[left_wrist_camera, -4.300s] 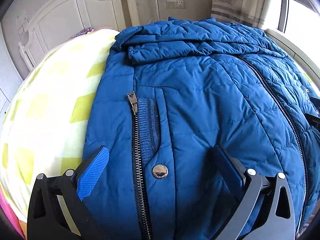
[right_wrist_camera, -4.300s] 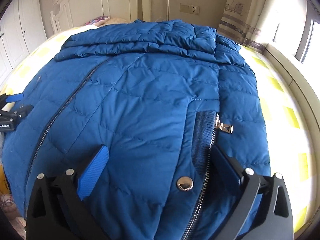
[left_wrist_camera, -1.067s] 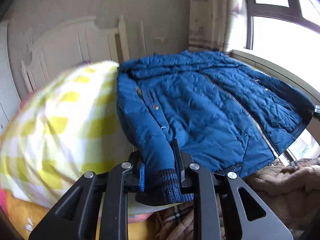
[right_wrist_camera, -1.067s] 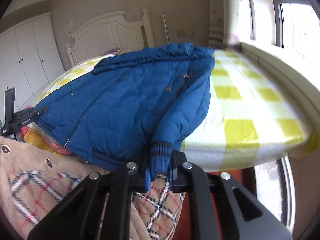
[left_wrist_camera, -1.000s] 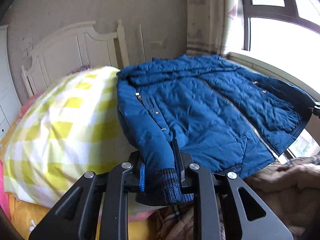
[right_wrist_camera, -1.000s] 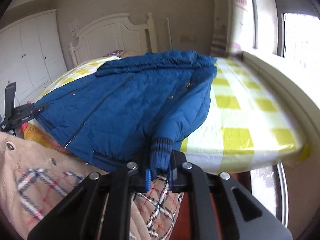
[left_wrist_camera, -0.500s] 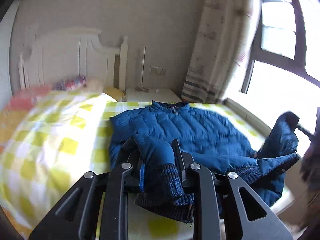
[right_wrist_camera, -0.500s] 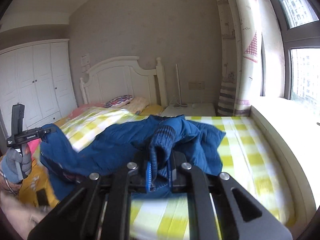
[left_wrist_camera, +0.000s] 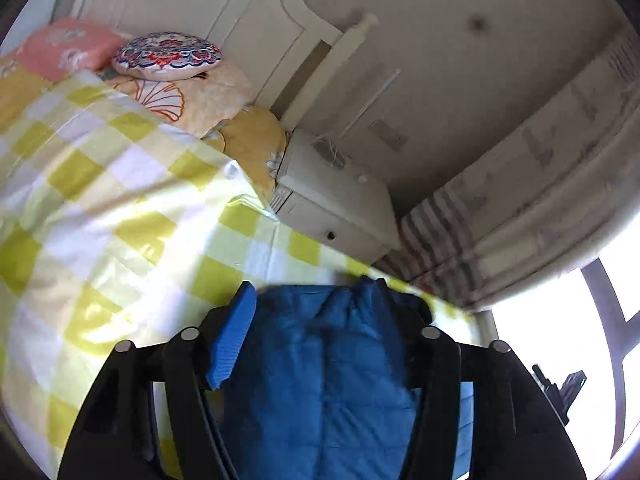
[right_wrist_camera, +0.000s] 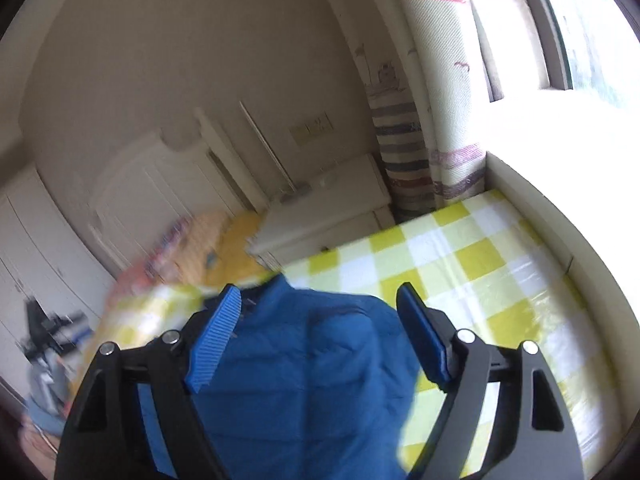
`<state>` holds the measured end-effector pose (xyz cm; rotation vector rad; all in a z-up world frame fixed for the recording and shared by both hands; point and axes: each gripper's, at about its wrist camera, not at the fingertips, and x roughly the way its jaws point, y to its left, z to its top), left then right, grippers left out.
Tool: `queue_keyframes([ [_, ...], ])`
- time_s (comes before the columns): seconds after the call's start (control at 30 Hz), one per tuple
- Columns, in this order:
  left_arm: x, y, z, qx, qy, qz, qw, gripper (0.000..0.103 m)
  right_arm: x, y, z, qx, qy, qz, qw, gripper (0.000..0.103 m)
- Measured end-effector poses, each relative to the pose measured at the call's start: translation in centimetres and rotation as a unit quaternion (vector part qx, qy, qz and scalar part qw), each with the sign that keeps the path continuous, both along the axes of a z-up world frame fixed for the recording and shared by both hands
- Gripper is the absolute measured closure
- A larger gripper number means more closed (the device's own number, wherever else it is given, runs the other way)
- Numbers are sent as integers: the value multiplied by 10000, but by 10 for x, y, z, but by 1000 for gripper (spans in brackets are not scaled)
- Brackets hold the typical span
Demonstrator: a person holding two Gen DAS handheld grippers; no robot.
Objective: Fold large clothes
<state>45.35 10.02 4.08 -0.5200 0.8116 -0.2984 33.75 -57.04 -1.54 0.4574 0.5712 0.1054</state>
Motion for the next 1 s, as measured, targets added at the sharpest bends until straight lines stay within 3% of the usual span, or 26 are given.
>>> queue_keyframes([
  [0.1, 13, -6, -37, 91, 257, -571, 9980, 52, 14, 9, -33, -433, 475, 281, 9975, 24],
  [0.23, 25, -19, -79, -42, 577, -1096, 9923, 47, 28, 27, -66, -526, 860, 667, 9927, 24],
  [0.47, 44, -48, -105, 26, 684, -1534, 9858, 28, 53, 59, -88, -796, 1332, 1244, 9800, 23],
  [0.5, 46, -51, -107, 6, 698, -1562, 9853, 28, 54, 60, -90, -784, 1322, 1268, 9800, 25],
  [0.53, 47, -54, -109, 45, 659, -1579, 9852, 28, 53, 59, -91, -738, 1262, 1297, 9807, 33],
  [0.57, 45, -58, -110, 220, 556, -1534, 9863, 40, 51, 58, -91, -716, 1178, 1301, 9819, 41],
  [0.6, 44, -60, -112, 423, 522, -1465, 9869, 74, 47, 57, -89, -737, 1068, 1251, 9836, 66],
  [0.63, 39, -61, -111, 742, 465, -1324, 9873, 81, 41, 56, -85, -762, 938, 1225, 9851, 82],
  [0.67, 30, -60, -106, 795, 259, -1309, 9879, 87, 27, 59, -77, -897, 664, 1189, 9866, 87],
  [0.73, 8, -55, -89, 889, -127, -1290, 9876, 90, 1, 64, -58, -1232, 244, 1143, 9855, 95],
  [0.87, -20, -48, -36, 949, -666, -1354, 9840, 90, -33, 68, -8, -1424, -362, 1207, 9817, 96],
  [1.0, 34, -62, 9, 1222, -553, -1019, 9857, 90, 14, 61, 38, -1355, -453, 937, 9853, 96],
])
